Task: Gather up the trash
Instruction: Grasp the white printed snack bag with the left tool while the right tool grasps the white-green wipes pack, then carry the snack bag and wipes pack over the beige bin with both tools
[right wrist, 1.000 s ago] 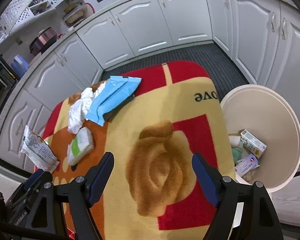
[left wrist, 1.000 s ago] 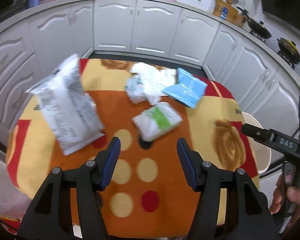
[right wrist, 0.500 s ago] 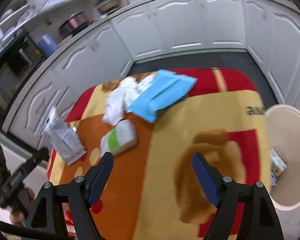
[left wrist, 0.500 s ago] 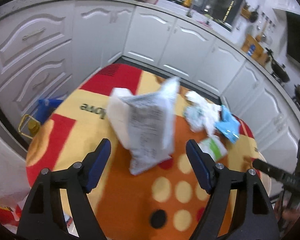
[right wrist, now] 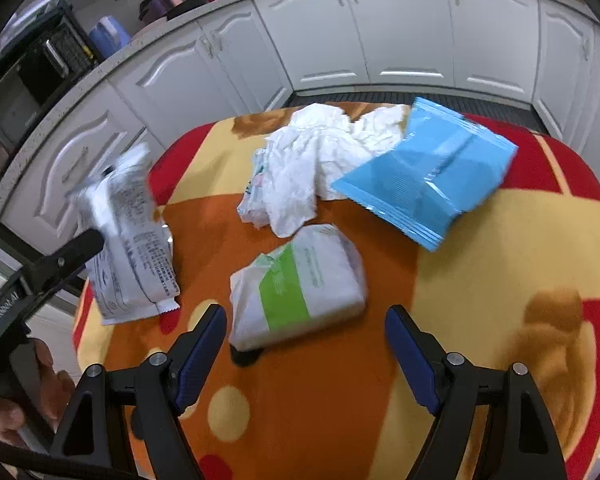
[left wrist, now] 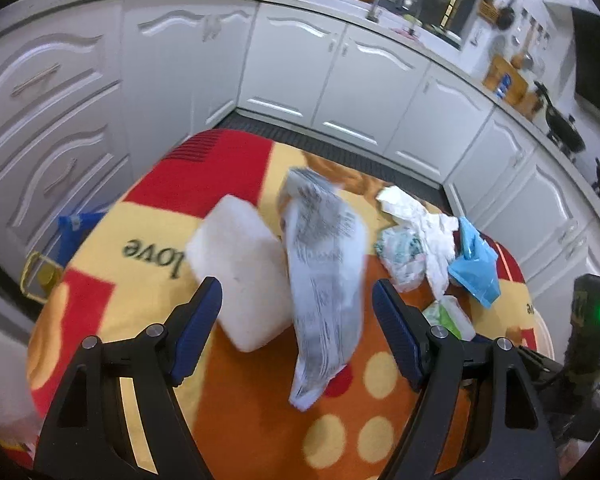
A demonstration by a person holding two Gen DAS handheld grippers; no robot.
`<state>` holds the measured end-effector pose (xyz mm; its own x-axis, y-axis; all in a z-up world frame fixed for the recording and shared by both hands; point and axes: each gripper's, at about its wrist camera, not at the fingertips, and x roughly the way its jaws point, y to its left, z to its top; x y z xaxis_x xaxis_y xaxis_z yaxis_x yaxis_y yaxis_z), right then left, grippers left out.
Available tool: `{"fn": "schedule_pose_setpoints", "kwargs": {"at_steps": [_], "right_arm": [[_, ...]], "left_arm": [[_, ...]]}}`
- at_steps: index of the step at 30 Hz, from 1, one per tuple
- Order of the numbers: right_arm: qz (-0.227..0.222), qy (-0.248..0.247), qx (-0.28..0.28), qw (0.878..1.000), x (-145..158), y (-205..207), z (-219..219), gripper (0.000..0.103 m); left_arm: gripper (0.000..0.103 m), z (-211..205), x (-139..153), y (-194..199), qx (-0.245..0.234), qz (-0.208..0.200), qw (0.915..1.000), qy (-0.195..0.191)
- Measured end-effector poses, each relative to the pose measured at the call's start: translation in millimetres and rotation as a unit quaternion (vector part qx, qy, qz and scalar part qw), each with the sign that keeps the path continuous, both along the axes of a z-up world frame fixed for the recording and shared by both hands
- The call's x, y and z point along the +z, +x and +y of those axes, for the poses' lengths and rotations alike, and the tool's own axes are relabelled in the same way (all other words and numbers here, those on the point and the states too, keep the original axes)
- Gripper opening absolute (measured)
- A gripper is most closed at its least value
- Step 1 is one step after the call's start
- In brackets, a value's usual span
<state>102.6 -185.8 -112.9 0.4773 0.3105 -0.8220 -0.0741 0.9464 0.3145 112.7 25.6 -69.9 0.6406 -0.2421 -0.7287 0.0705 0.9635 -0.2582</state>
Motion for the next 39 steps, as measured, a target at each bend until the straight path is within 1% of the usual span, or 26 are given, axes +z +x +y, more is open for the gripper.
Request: {"fn": "schedule_pose_setpoints", "kwargs": {"at_steps": [3,5,6,7,8,9,11,12,13,15,18,21,23,26,29,33,36,39], "right_arm": [[-0.005,-0.017,0.009,1.000,-6.5,5.4,6.4,0.086],[-0.017,-0.028,0.013,0.999,-6.7,7.1,9.2,0.086],[-0.020,-0.027,0.014,0.999,-6.8,8.1,9.6,0.086],[-0.025,-0.028,0.014,0.999,-7.0,8.5,10.0,0.083],[-0.029,-0.034,0.014,0.999,-6.9,7.8,10.7,0.066],[-0.034,-0.049,0.017,0.998,-6.0,5.8,10.9,0.062],[-0.038,-0.047,0.022,0.998,-4.3,1.5,8.5,0.056],[-0.038,-0.044,0.025,0.998,-2.5,-2.8,5.2,0.053],[-0.038,-0.041,0.025,0.998,-0.9,-6.0,2.0,0.052],[-0.040,-0.037,0.027,0.998,2.7,-13.0,-3.6,0.051],[-0.048,-0.036,0.027,0.998,10.4,-28.5,-12.4,0.051],[-0.056,-0.035,0.026,0.997,18.7,-46.3,-23.7,0.050],[-0.059,-0.031,0.024,0.997,22.5,-58.3,-31.9,0.050],[-0.062,-0.027,0.016,0.998,26.4,-69.6,-39.6,0.050],[-0.062,-0.024,0.006,0.998,27.9,-81.5,-50.4,0.050],[-0.069,-0.017,-0.012,0.997,32.8,-96.0,-65.8,0.050],[-0.076,-0.018,-0.025,0.997,38.0,-103.2,-76.8,0.050],[-0.079,-0.021,-0.035,0.996,42.4,-111.2,-85.8,0.050]], "left_arm": [[0.077,-11.7,-0.6,6.7,-0.017,0.000,0.9998,0.003],[0.077,-18.7,-3.3,14.0,-0.028,0.009,0.9996,0.001],[0.077,-19.9,-4.5,17.1,-0.030,0.014,0.9995,-0.002],[0.076,-21.9,-6.0,20.9,-0.033,0.020,0.9992,-0.007],[0.076,-23.8,-7.0,22.8,-0.036,0.025,0.9990,-0.013],[0.076,-25.4,-9.2,26.9,-0.039,0.032,0.9985,-0.020],[0.072,-26.5,-12.8,32.5,-0.034,0.042,0.9982,-0.025],[0.059,-26.8,-15.0,35.8,-0.033,0.047,0.9980,-0.026],[0.041,-27.8,-16.0,37.5,-0.032,0.049,0.9980,-0.024],[0.022,-29.4,-16.8,41.4,-0.036,0.054,0.9978,-0.014],[0.017,-25.0,-15.0,38.6,-0.044,0.060,0.9966,-0.036],[0.016,-18.9,-3.2,28.4,-0.053,0.049,0.9960,-0.053],[0.016,-16.2,11.3,17.1,-0.066,0.035,0.9953,-0.061],[0.016,-15.9,31.9,2.1,-0.088,0.023,0.9925,-0.081],[0.016,-20.4,47.0,-10.6,-0.106,0.012,0.9899,-0.093],[0.016,-37.2,58.3,-28.6,-0.131,0.001,0.9876,-0.087],[0.016,-57.2,60.2,-40.0,-0.149,-0.007,0.9862,-0.071],[0.016,-73.9,58.6,-44.8,-0.162,-0.008,0.9846,-0.065]]}}
